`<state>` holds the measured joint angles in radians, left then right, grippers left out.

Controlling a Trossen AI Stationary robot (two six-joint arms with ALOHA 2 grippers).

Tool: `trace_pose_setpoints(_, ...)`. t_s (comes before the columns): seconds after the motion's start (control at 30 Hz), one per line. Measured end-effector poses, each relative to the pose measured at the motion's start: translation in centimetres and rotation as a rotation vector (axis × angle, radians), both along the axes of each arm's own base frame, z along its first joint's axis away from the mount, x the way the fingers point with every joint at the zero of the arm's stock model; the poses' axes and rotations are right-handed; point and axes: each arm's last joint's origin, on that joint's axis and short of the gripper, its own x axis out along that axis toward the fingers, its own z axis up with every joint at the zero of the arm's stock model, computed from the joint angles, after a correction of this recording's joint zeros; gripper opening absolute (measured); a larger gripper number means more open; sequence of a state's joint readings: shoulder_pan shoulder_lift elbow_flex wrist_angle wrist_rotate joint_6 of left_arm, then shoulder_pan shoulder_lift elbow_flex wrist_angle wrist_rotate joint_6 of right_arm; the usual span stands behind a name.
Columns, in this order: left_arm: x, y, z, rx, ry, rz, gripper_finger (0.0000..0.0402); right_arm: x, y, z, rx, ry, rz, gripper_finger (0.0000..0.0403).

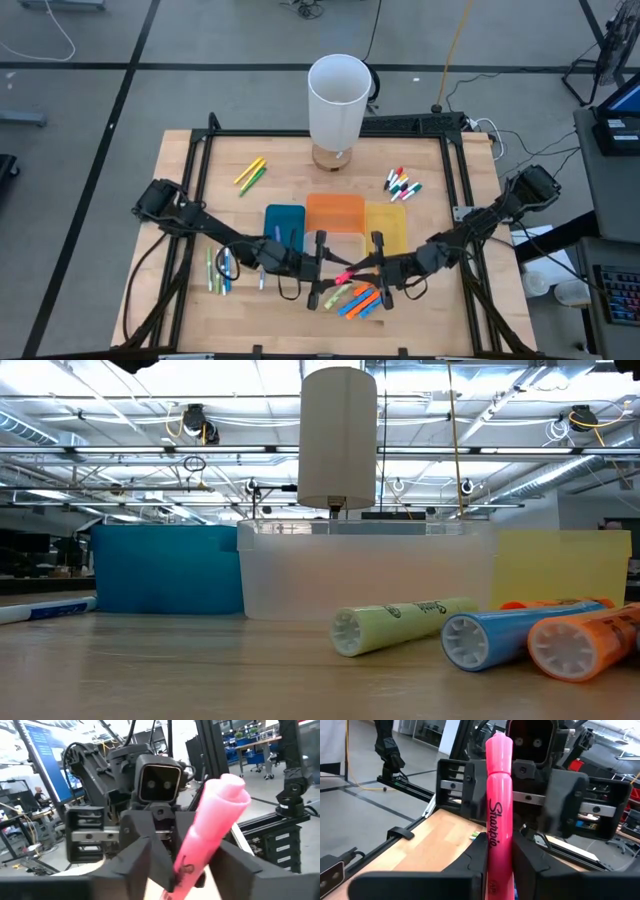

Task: Pick & Place Markers
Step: Put the large pink highlighter pen into the blue bin

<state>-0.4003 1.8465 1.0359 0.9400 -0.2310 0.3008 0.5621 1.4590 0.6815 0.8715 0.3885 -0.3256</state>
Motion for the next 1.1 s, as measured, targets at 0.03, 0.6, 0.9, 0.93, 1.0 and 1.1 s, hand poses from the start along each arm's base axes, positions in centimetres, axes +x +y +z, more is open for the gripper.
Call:
trace_pose_setpoints(0.03, 0.1, 0.1, 0.0, -0.008, 0.002, -0.01, 0.0146, 0.0, 0.0, 0.0, 0.0, 0.0, 0.0, 0.0046)
trace_pose_setpoints(0.6, -4.2, -2.0, 4.2, -0.144, 0.063, 0.377, 0.0067, -0.4, 0.1, -1.1, 0.051, 0.11, -0.177, 0.0218)
trace_pose_setpoints(0.9, -10.4, -0.4, 3.7, -0.502, 0.319, 0.734, 0.0067, -1.9, 0.2, 0.2, 0.055, 0.12, -0.234, 0.0235)
trace_pose_setpoints(0.93, -10.8, -0.1, 3.2, -0.53, 0.344, 0.761, 0.0067, -2.2, 0.1, 0.4, 0.07, 0.125, -0.232, 0.0232)
trace_pose_setpoints(1.0, -11.5, 0.4, 2.3, -0.587, 0.386, 0.816, 0.0067, -2.7, -0.1, 0.9, 0.099, 0.141, -0.231, 0.0226)
trace_pose_setpoints(1.1, -11.8, 1.7, 1.3, -0.692, 0.44, 0.899, 0.0067, -3.3, -0.6, 1.3, 0.113, 0.177, -0.238, 0.022)
